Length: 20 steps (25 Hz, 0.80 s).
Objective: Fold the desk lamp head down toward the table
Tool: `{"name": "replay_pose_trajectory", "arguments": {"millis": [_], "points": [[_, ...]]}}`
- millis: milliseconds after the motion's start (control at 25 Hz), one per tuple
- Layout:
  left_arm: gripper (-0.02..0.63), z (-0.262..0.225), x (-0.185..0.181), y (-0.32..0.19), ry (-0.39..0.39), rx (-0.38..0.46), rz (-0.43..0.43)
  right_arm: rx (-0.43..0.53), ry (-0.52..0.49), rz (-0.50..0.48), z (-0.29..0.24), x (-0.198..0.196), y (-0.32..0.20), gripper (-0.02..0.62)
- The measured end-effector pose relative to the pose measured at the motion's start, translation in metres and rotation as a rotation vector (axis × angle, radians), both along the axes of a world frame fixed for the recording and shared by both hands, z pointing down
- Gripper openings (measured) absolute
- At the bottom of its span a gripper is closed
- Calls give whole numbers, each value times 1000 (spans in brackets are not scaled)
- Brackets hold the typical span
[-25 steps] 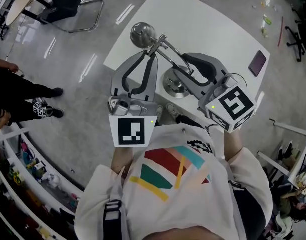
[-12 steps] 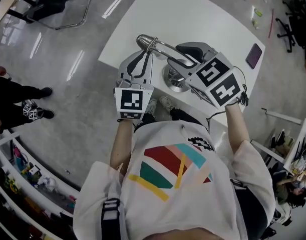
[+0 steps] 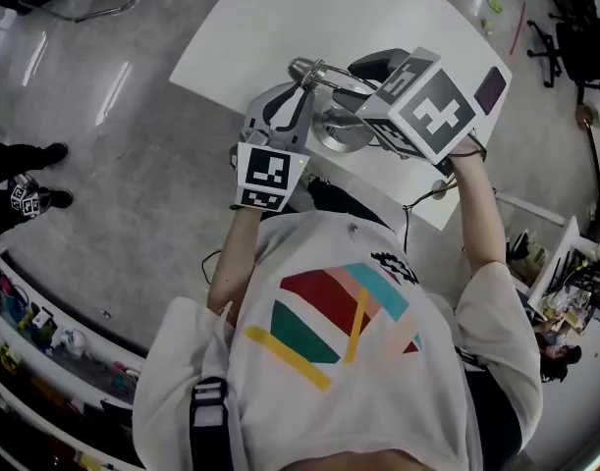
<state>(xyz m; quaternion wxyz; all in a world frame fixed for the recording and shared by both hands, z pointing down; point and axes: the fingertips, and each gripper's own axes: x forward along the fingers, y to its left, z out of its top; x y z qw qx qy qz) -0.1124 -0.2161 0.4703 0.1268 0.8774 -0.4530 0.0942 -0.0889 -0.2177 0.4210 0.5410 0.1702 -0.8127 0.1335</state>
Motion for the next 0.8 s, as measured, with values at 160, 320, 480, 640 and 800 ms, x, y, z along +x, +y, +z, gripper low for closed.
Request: {"name": "replay_pose_trajectory", "arguments": {"millis": [160, 320, 480, 640, 800], "points": [[89, 0, 11, 13, -7, -13, 1, -18, 42, -12, 1, 6, 13, 156], [89, 5, 5, 8, -7, -20, -8, 38, 119, -58, 15, -3, 5, 156], [91, 6, 2, -4, -21, -34, -1, 90, 103, -43, 20, -6, -7, 156], [91, 7, -7, -7, -16, -105, 38, 120, 74, -55, 18, -15, -11, 156], [91, 10, -8, -3, -26, -146, 33, 189, 80, -97, 18, -14, -7, 156]]}}
